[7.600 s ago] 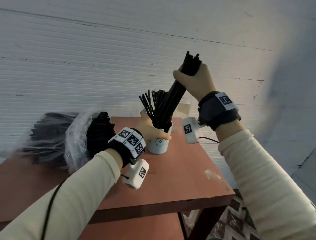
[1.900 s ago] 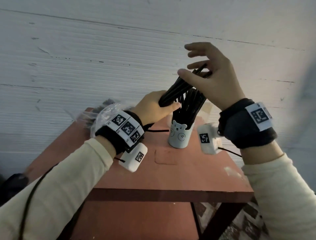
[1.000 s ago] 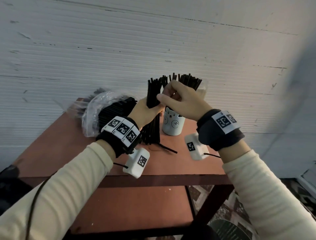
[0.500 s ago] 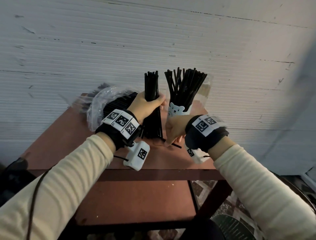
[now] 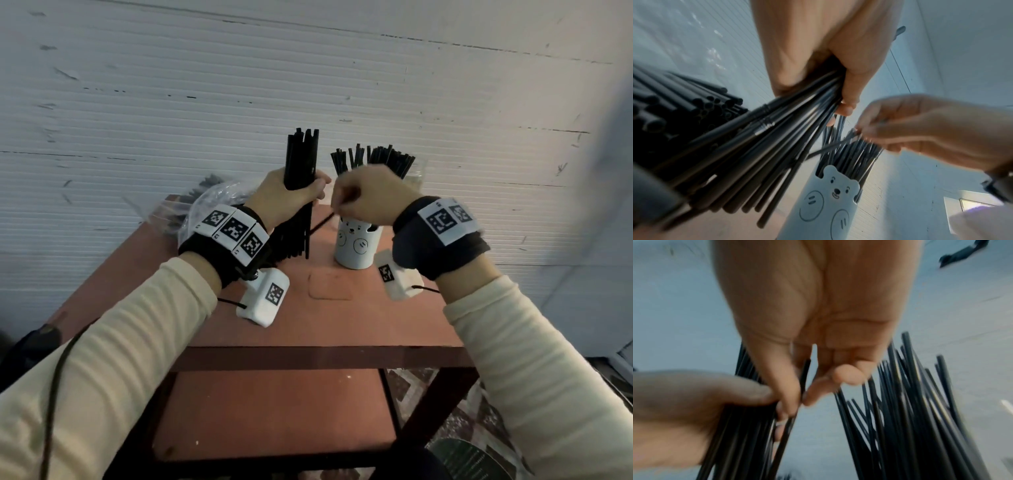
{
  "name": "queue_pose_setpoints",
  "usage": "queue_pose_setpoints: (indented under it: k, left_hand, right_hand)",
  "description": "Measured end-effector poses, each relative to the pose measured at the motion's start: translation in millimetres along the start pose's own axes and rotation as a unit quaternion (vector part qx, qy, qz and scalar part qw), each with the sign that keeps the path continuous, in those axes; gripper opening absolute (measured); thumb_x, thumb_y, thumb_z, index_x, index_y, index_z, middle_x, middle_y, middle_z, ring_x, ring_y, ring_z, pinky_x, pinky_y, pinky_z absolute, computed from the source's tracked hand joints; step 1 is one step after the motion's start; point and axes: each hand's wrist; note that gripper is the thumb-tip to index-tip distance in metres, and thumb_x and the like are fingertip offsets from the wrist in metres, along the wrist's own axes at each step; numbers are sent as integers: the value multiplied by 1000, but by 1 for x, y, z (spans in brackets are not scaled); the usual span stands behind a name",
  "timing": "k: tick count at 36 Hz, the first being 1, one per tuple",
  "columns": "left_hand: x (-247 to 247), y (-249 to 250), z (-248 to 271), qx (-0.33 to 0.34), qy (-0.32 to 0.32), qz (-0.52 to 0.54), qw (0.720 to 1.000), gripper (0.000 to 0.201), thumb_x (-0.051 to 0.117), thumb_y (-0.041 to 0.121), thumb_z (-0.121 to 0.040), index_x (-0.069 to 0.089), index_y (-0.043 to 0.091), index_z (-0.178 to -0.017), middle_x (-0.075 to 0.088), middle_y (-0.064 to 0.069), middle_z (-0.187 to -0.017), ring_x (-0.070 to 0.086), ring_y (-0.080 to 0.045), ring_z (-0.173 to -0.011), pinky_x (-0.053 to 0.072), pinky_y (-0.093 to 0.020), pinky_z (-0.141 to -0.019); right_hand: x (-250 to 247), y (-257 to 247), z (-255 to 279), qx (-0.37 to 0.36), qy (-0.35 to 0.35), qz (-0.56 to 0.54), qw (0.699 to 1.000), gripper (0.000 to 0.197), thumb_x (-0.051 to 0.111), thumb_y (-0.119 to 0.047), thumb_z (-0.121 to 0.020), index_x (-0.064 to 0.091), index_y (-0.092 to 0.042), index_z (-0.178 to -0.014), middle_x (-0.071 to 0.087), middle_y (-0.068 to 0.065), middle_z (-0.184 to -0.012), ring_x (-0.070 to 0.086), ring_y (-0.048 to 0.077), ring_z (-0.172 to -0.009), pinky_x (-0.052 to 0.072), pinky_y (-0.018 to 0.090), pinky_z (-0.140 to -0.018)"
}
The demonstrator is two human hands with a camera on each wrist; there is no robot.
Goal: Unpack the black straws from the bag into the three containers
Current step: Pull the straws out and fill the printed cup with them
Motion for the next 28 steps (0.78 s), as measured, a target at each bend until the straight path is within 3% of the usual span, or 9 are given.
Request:
queue_pose_setpoints:
  k: [3,7,11,15,18,21,24,26,28]
  left_hand:
    - [-3,4,-1,13,-2,-3,1000,10,63,15,-93,70,22,-93,69,-4,-88,64,-16,-83,53,-35,-93]
    - [0,6,0,21,4,22,1000,11,62,15,-94,70,22,-99,71,-6,-97,65,-15,-81,54,-32,-91]
    - [5,1,2,30,5,22,999,16,64,25,-92,72,28,-106,72,-7,-90,67,-23,-92,50,-38,-100]
    - [12,-1,3,34,2,25,999,13,67,27,-87,73,37,-92,74,0,-100,67,-19,-99,47,-41,-103]
    - [17,-5,3,26,-5,17,1000,13,66,34,-81,73,29,-91,73,-4,-104,66,-17,-105,47,-38,-104]
    - [20,-8,1,9,-23,7,1000,24,65,33,-87,73,13,-96,73,-3,-100,67,-12,-98,47,-37,-102]
    - [23,-9,2,7,-60,31,998,22,59,19,-96,65,-2,-99,69,-6,-89,66,-10,-82,52,-29,-89]
    - [25,-9,2,8,-67,31,997,15,58,15,-97,63,1,-94,64,-3,-79,63,-5,-73,49,-17,-76]
    - [27,-9,2,7,-70,31,997,11,59,13,-96,62,9,-86,60,-1,-74,60,-6,-70,48,-15,-72]
  right_hand:
    - [-19,-4,-5,-35,132,-69,988,9,65,-10,-80,71,-15,-85,65,-6,-81,57,5,-73,40,4,-67]
    - [-30,-12,-7,-66,203,-122,969,17,59,-3,-79,67,-14,-90,66,-5,-86,63,6,-78,51,19,-77]
    - [-28,-16,-7,-69,208,-157,963,25,59,-5,-81,62,-15,-104,66,-1,-87,65,9,-78,54,24,-78]
    - [-20,-15,-7,-56,210,-181,959,24,57,-8,-87,59,-17,-109,64,-1,-89,67,12,-73,50,19,-70]
    - [-16,-15,-7,-45,217,-181,958,22,56,-9,-89,60,-17,-109,63,-3,-87,66,11,-73,49,17,-70]
    - [-14,-13,-6,-48,217,-183,958,27,56,-6,-88,59,-16,-113,60,-5,-82,58,5,-71,45,11,-70]
    - [-13,-13,-5,-57,211,-193,956,35,51,-5,-89,57,-17,-121,61,-3,-94,58,6,-86,45,12,-78]
    - [-13,-15,-3,-61,197,-223,953,41,46,-7,-91,53,-19,-130,58,-1,-114,58,8,-101,45,12,-84]
    - [-14,-18,-2,-72,180,-250,949,45,43,-10,-93,47,-22,-137,52,-2,-128,55,8,-113,43,14,-94]
Point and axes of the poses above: each hand's wrist, its own z-axis away from the middle knuckle, its own x-axis out of the palm, y = z × x
